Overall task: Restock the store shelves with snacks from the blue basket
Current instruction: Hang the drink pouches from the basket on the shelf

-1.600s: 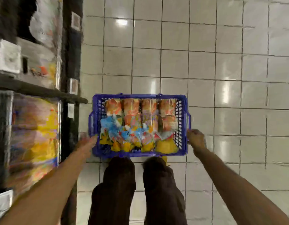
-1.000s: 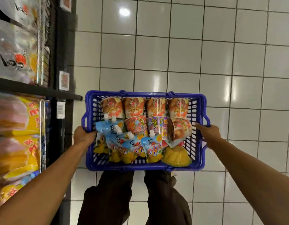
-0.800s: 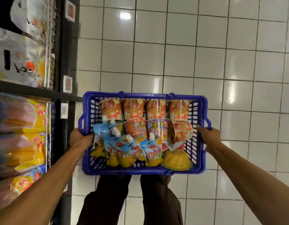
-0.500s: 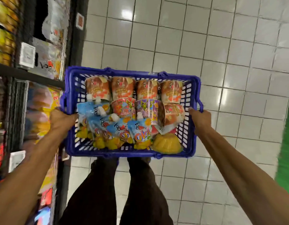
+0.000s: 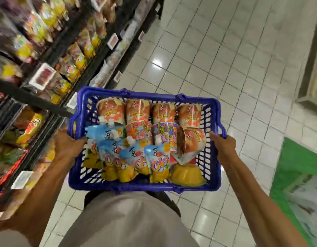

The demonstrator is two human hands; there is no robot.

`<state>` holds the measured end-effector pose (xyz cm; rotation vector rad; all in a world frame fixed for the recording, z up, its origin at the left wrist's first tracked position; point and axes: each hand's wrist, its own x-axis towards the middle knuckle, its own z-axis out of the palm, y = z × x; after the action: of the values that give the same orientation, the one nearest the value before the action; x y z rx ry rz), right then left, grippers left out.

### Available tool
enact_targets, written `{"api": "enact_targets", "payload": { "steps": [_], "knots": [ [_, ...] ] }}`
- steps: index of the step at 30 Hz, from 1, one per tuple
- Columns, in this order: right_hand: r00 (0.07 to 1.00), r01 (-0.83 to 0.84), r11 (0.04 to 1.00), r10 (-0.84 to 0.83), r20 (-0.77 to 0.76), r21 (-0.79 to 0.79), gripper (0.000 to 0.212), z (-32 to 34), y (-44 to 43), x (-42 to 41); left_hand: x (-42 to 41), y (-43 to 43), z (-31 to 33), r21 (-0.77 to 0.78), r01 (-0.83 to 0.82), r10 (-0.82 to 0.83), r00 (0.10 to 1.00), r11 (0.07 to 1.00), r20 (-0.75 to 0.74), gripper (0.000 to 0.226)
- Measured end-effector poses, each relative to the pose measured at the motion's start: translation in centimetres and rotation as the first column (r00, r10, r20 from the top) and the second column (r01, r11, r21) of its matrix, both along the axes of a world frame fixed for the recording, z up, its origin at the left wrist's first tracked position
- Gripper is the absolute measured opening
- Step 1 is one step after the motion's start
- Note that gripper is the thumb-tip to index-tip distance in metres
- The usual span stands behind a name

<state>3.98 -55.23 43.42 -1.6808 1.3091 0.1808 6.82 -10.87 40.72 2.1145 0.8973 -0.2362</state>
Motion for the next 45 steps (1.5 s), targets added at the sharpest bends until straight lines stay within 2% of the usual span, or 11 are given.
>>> {"api": "enact_targets", "payload": {
  "steps": [3,8,11,13,17,24,27,29,33,40,45],
  "knots": [
    [0.993,-0.117,0.993,0.117,-0.020,-0.026,0.020,0.8,-1.1,5.5,1.4,-1.0,0.6,-0.022,-0.120,0.117,0.987,0.992,-0.109,0.026],
    [0.955,-0.288,0.957,0.284,-0.081,-0.035,0.027,1.5,-2.2,16.4,3.7,-3.7,2.0,-0.165,-0.412,0.392,0.909,0.896,-0.138,0.022],
    [0.907,-0.410,0.912,0.406,-0.108,-0.013,0.025,0.5,-2.4,23.3,4.9,-5.1,0.9,-0.225,-0.583,0.557,0.812,0.781,-0.173,0.040],
    [0.868,-0.482,0.876,0.477,-0.136,0.000,0.026,-0.7,-2.2,27.9,5.7,-6.4,-0.3,-0.194,-0.662,0.631,0.750,0.724,-0.199,0.042],
    [0.741,-0.657,0.753,0.655,-0.149,0.044,0.025,-3.9,-1.6,36.7,7.6,-10.1,-2.7,-0.084,-0.828,0.781,0.553,0.555,-0.290,0.013],
    [0.529,-0.835,0.546,0.831,-0.170,0.073,0.024,-12.0,1.5,48.7,9.4,-15.6,-12.0,-0.097,-0.956,0.856,0.290,0.276,-0.427,0.013],
    [0.488,-0.850,0.516,0.847,-0.212,0.108,0.027,-17.3,3.4,52.2,10.3,-16.1,-17.5,-0.138,-0.972,0.870,0.230,0.188,-0.436,0.015],
    [0.479,-0.852,0.512,0.846,-0.234,0.108,0.028,-21.2,4.9,54.1,11.2,-15.9,-21.4,-0.152,-0.977,0.874,0.202,0.149,-0.441,0.029],
    [0.460,-0.854,0.506,0.842,-0.282,0.117,0.033,-29.3,7.3,55.7,12.5,-14.8,-29.5,-0.130,-0.964,0.868,0.265,0.231,-0.421,0.049],
    [0.430,-0.877,0.473,0.850,-0.303,0.082,0.043,-42.4,9.2,55.1,12.6,-12.1,-41.3,-0.125,-0.943,0.848,0.333,0.309,-0.412,0.051],
    [0.400,-0.897,0.438,0.866,-0.299,0.068,0.039,-48.0,11.4,54.9,12.4,-10.7,-46.4,-0.148,-0.945,0.866,0.325,0.290,-0.381,0.040]
  ]
}}
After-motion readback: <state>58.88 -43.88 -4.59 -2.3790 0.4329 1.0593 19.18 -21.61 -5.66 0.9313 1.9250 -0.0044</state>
